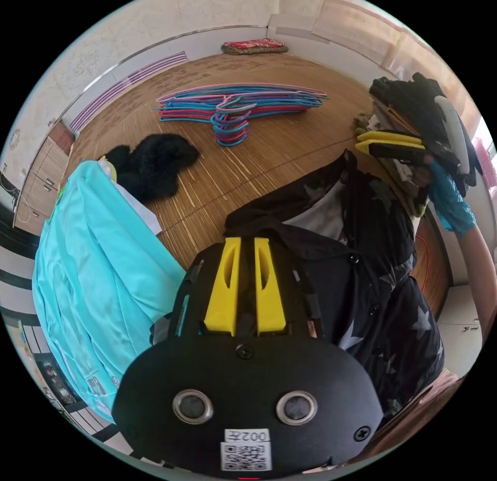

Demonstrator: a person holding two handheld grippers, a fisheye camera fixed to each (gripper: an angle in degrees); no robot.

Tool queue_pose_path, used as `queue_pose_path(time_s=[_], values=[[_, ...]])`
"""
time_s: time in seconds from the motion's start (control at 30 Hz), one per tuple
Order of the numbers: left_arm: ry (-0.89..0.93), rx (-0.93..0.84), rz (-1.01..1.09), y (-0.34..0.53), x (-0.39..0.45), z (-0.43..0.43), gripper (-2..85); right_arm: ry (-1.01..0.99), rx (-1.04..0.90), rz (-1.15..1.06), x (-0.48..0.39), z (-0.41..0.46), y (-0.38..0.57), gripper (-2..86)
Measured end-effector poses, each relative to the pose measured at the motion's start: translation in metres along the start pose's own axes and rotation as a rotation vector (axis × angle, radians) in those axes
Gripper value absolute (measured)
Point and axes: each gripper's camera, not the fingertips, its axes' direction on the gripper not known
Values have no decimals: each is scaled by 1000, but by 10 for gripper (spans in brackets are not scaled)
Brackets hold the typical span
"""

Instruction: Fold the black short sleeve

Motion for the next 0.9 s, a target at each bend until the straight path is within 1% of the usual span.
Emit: queue_pose_path(time_s=[0.17,0.27,0.33,0.47,0.53,0.63,0.67,0.73,0.77,0.83,0.9], values=[[-10,-50,3,5,-2,14,17,-30,-118,109,9,25,-4,102],[4,-62,-24,10,-1,25,15,-112,-128,172,10,46,-8,106],[9,-36,-35,13,0,28,8,-142,-111,183,8,55,-16,91],[12,-33,-43,17,-2,31,3,-78,-101,92,-12,66,-42,45],[24,-31,-54,18,-3,33,2,-54,-77,20,-25,64,-52,33],[34,-25,-63,22,-5,36,-1,27,-139,-69,-39,71,-64,30],[35,-21,-68,23,-6,37,-2,48,-131,-98,-43,70,-66,31],[30,-16,-71,25,-5,39,-3,74,-71,-98,-44,62,-69,33],[25,-13,-70,27,-5,40,-3,46,-43,-98,-43,55,-72,37],[15,-10,-65,29,-4,41,-3,6,-42,-69,-39,50,-74,50],[3,-7,-60,31,-2,43,-4,-4,-82,-44,-36,52,-75,66]])
